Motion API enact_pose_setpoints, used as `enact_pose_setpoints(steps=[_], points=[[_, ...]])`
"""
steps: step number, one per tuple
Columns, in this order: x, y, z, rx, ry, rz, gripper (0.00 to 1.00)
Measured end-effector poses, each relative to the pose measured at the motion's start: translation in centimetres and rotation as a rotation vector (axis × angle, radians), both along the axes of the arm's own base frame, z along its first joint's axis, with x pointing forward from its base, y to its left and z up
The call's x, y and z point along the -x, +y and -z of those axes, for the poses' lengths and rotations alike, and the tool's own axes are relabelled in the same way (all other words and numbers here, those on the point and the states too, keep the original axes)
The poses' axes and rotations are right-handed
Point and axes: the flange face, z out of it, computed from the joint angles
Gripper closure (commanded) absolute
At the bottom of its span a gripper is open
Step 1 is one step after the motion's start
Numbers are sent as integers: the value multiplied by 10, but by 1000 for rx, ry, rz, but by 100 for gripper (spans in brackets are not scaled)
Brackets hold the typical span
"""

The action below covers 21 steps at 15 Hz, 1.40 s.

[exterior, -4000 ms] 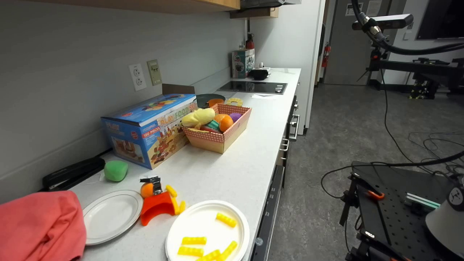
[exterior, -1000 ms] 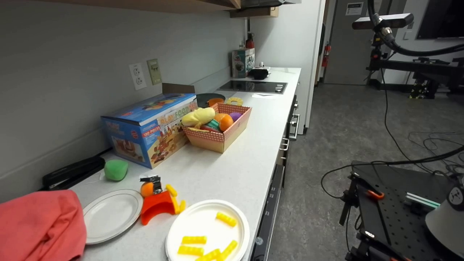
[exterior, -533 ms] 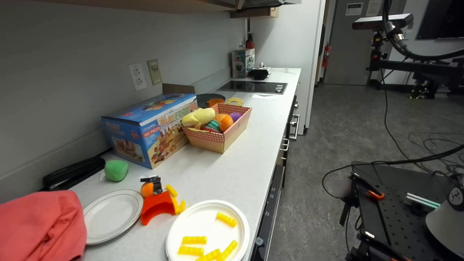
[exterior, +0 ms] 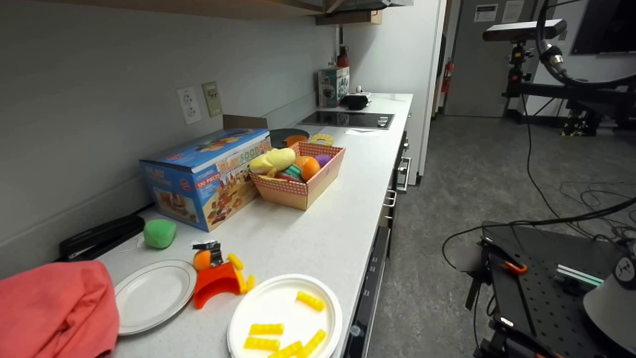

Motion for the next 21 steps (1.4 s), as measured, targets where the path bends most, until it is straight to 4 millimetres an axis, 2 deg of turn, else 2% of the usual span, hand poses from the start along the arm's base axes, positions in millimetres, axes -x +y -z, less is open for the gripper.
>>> enact_pose_setpoints(steps=[10,21], points=[[6,-1,4,6,-27,7,0],[-5,16,10,19,-73,66,0]])
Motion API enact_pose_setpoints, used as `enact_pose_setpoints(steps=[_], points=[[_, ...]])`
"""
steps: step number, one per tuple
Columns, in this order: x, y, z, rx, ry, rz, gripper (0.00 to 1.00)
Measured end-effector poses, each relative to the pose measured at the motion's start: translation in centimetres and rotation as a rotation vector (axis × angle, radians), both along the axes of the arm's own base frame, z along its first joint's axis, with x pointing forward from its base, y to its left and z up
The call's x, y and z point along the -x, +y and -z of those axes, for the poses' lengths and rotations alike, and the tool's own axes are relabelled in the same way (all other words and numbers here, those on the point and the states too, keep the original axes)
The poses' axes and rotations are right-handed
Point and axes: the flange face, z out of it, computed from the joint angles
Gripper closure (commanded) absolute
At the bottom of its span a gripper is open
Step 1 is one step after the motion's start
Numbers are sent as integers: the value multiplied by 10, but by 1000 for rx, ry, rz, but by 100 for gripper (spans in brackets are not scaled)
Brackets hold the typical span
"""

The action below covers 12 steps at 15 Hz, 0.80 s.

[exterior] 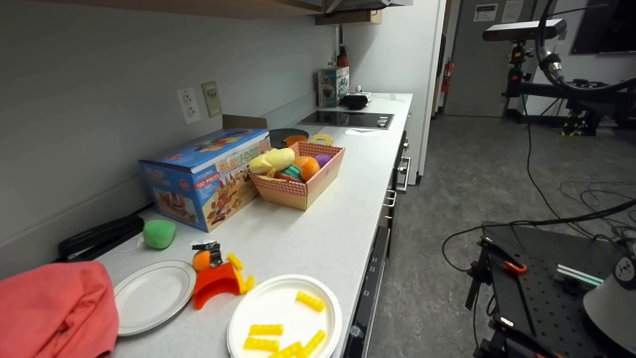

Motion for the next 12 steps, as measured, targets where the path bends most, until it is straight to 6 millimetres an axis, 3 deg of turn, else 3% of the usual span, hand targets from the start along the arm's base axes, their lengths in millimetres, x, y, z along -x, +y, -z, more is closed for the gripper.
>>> enact_pose_setpoints(steps=[12], points=[[9,-10,-4,-3,23,-24,0]])
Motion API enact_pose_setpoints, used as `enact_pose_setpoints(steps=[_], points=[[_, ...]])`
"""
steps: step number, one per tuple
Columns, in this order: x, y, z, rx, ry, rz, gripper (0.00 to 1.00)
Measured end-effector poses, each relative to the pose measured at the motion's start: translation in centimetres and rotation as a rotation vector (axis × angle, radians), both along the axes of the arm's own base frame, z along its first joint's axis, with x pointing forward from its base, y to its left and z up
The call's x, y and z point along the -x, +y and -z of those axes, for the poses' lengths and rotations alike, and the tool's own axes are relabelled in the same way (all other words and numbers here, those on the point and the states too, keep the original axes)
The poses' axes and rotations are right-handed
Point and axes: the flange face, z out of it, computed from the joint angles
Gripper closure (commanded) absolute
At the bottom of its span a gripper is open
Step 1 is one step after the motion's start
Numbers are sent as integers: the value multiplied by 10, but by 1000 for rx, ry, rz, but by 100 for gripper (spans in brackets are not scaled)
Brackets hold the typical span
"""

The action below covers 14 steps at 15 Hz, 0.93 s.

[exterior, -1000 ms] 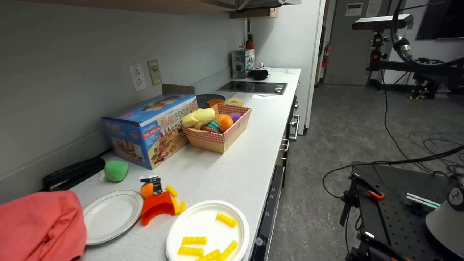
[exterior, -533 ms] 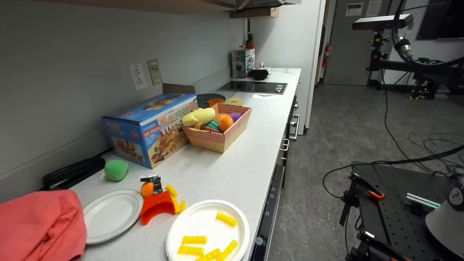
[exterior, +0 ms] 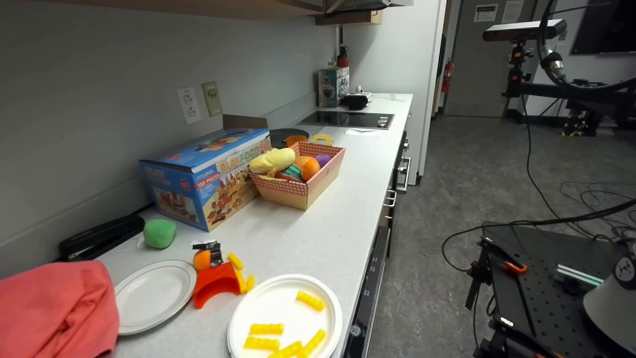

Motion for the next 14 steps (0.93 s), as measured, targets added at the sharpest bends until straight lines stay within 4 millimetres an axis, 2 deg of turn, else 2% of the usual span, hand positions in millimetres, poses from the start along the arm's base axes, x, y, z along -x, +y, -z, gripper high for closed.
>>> enact_pose_setpoints(steps=[14], points=[[2,-2,-1,-1,3,-5,0]])
